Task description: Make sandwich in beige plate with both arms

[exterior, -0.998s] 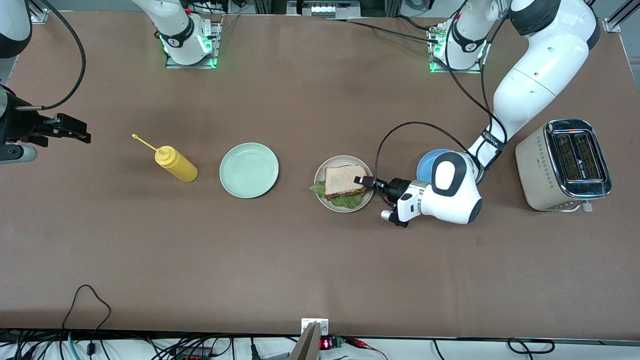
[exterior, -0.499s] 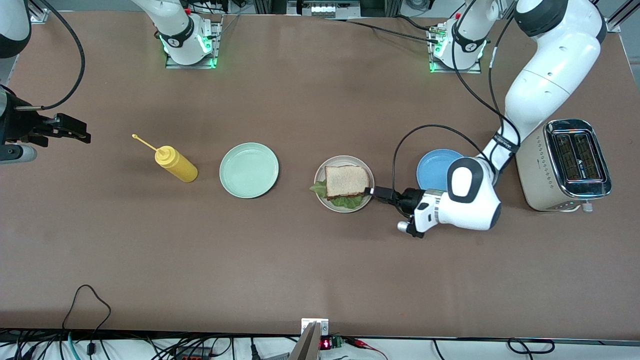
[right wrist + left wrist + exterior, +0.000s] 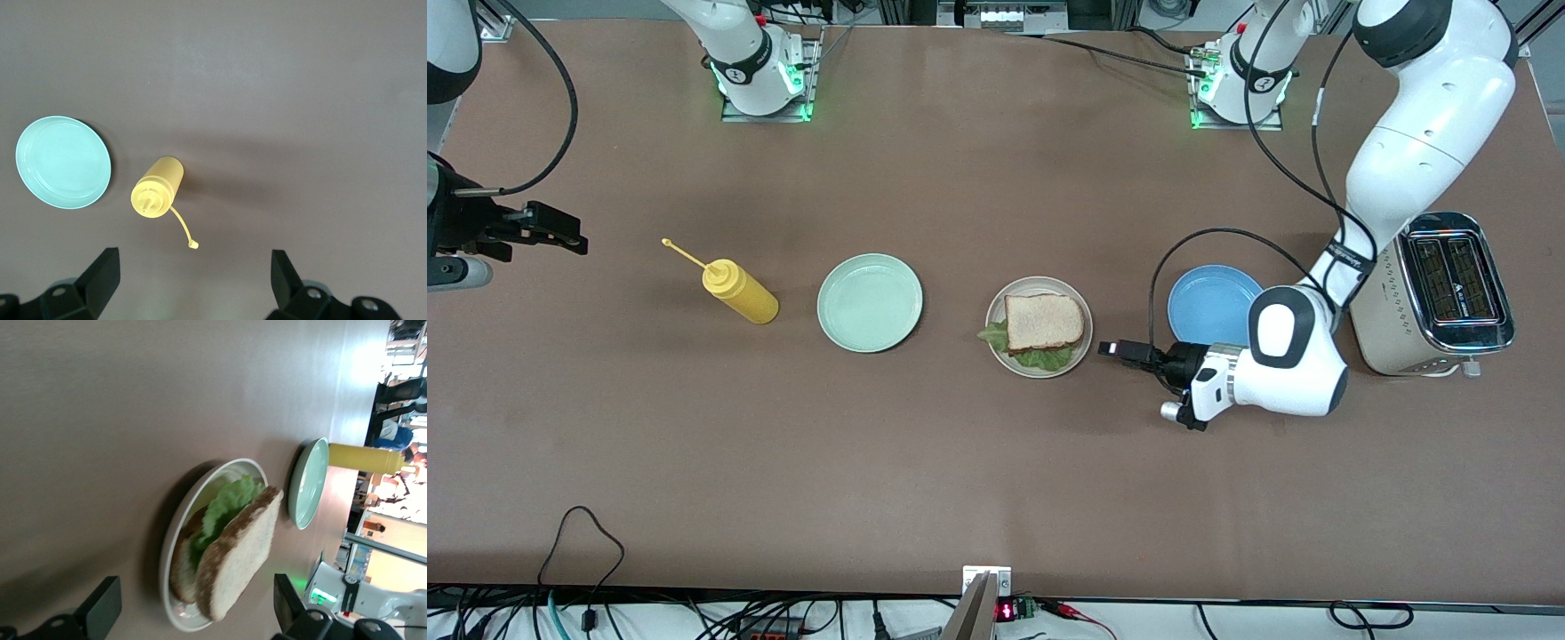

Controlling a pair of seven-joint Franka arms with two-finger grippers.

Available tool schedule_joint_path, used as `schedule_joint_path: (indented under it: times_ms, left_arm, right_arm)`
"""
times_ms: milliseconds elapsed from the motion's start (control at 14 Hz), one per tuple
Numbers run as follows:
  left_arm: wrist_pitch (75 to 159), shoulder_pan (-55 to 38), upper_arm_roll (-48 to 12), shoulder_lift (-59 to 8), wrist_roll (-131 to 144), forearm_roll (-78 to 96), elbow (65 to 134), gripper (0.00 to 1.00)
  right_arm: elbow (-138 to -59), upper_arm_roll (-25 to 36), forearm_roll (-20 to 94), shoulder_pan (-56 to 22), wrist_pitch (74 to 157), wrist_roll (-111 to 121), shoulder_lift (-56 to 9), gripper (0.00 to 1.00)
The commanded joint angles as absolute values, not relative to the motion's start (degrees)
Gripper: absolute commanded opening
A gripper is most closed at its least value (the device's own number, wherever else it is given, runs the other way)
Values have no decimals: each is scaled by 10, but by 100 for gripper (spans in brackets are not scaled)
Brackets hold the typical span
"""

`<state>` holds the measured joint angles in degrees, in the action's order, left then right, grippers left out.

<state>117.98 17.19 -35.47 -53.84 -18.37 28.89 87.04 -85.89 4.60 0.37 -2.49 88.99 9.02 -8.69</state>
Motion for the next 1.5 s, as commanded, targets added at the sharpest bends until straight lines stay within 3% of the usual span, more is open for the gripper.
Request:
schedule_joint_path:
  times_ms: [0,499,1284,1426]
  left_arm:
    - [1133,202,-352,-515,-190,243,875,100]
    - [1050,242,-348,-469,-178,180,872,100]
    - [927,271,-345,-293,-70,-85,867,100]
    - [886,271,-353,-280,-70,-125,836,100]
  right_arm:
    - [-851,46,13,-25,889,104,-91,100]
    - [-851,45,13,-26,889,91,-91,100]
    - [-851,44,14,-25,882,51,-88,100]
    - [-851,44,13,-25,882,51,-87,100]
